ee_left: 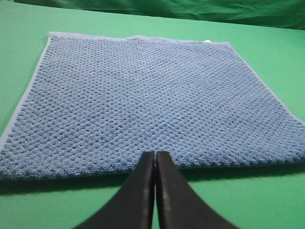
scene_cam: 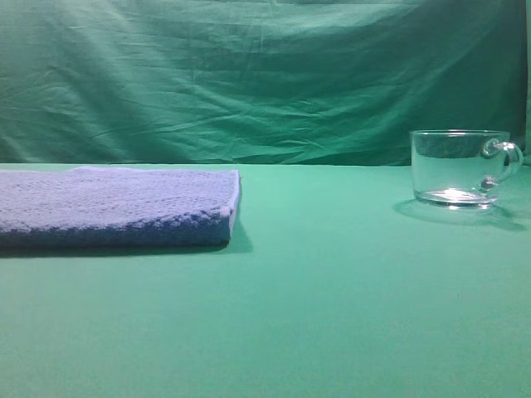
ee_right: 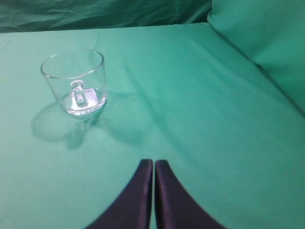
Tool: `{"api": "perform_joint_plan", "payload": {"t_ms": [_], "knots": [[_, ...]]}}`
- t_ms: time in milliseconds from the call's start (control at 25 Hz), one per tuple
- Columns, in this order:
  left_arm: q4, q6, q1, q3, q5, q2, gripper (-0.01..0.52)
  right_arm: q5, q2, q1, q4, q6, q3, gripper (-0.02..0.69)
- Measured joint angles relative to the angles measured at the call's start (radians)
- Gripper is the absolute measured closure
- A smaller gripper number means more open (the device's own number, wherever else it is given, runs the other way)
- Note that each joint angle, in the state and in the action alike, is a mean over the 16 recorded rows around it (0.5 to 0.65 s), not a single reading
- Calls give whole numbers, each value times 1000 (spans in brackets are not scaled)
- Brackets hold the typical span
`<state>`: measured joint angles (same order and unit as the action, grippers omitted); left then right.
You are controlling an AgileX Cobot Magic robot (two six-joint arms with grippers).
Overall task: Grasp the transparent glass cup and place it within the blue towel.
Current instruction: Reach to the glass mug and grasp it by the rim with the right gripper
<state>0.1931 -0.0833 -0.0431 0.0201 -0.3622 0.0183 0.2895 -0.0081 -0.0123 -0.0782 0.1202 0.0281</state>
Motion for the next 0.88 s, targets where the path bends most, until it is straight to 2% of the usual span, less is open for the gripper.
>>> {"api": "perform_joint_plan", "payload": {"t_ms": [240, 480, 880], "knots": [[0, 0, 0, 0, 0, 0, 514, -150, 4, -1, 15, 34, -28, 665], [0, 0, 0, 0, 0, 0, 514, -197, 79, -6, 33, 56, -130, 665], [0, 0, 0, 0, 0, 0, 514, 32, 431, -14, 37, -6, -401, 665]]}}
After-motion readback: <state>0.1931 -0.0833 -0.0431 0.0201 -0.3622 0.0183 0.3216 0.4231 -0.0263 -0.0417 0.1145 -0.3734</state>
